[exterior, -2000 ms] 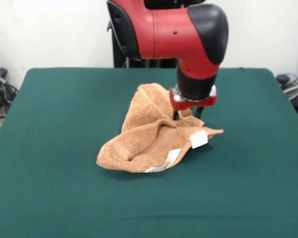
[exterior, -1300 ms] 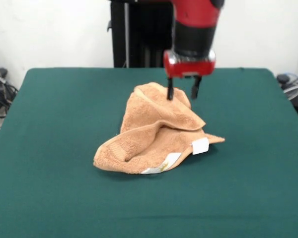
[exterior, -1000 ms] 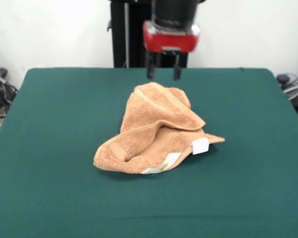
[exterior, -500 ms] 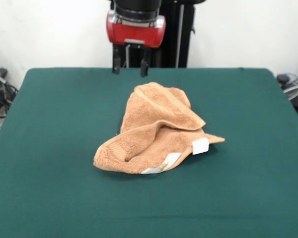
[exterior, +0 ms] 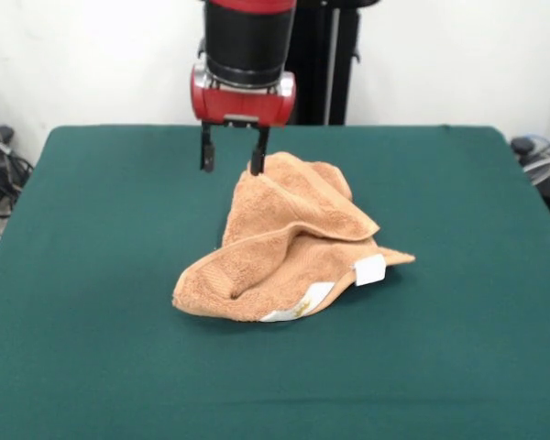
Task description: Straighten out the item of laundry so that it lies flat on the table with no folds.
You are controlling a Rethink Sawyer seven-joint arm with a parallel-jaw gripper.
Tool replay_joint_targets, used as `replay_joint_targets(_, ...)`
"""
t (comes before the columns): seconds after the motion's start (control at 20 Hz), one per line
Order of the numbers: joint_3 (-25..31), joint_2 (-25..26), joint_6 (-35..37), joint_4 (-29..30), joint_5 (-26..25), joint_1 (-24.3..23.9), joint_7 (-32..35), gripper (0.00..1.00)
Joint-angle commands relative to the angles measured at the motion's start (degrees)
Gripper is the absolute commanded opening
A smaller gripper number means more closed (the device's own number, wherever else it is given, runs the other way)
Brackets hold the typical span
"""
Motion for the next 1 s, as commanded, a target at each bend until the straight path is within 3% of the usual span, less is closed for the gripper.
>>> replay_joint_targets(0.05, 3.61, 4.16, -1.83, -2.13, -3.6, 2.24, 1.07, 1.0)
replay_joint_targets(0.5, 3.67, 5.47, -3.09, -2.63, -3.73, 3.63, 1.9, 1.0)
replay_joint_targets(1.0, 5.34, 4.95, 1.05, -5.24, -1.69, 2.53, -0.2, 1.0)
